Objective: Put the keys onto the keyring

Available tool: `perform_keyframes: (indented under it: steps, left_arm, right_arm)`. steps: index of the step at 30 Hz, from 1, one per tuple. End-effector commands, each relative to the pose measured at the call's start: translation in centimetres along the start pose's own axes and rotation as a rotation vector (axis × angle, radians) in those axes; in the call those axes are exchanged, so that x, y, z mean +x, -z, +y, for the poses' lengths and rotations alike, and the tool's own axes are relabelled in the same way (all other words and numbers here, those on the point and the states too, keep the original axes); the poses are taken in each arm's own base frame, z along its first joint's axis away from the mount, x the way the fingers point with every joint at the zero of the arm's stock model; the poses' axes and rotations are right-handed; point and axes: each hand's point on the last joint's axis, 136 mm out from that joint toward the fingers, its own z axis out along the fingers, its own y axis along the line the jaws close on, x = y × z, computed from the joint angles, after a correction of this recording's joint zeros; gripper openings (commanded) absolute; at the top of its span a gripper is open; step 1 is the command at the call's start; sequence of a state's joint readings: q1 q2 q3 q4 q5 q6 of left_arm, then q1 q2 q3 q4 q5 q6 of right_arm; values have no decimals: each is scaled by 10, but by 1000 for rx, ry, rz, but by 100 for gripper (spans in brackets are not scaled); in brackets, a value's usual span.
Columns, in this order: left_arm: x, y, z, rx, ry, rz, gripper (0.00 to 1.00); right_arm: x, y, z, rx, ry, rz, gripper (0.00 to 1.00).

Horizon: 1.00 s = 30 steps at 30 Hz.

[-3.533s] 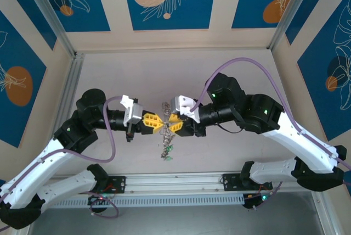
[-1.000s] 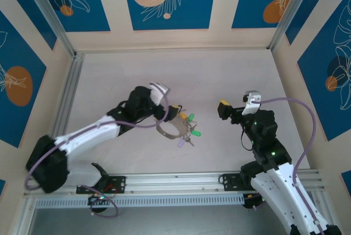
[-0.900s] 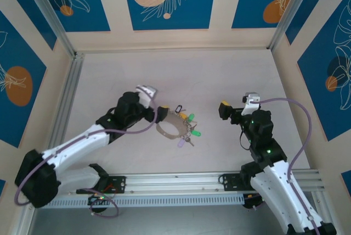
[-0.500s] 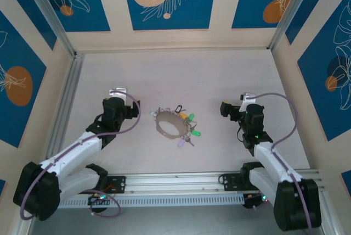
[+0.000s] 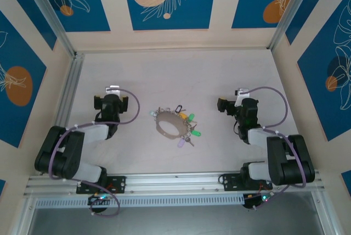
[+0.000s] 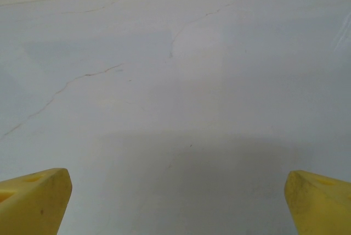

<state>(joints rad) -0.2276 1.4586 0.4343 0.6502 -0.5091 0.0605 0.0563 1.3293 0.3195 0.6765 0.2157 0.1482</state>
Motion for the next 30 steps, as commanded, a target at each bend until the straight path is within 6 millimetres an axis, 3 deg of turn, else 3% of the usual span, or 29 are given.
perform_keyframes:
  steps: [1, 5, 8, 30]
  left_arm:
    - [-17, -10, 0, 63, 72, -114, 100]
    - [1, -15, 0, 177, 154, -93, 100]
    - [1, -15, -1, 184, 151, -100, 100]
    - [-2, -15, 0, 179, 147, -122, 100]
  right_arm:
    - [-28, -10, -13, 51, 14, -116, 99]
    - [-19, -23, -22, 48, -28, -81, 99]
    - [-15, -30, -21, 70, -7, -57, 99]
    - [-15, -30, -17, 64, 11, -60, 99]
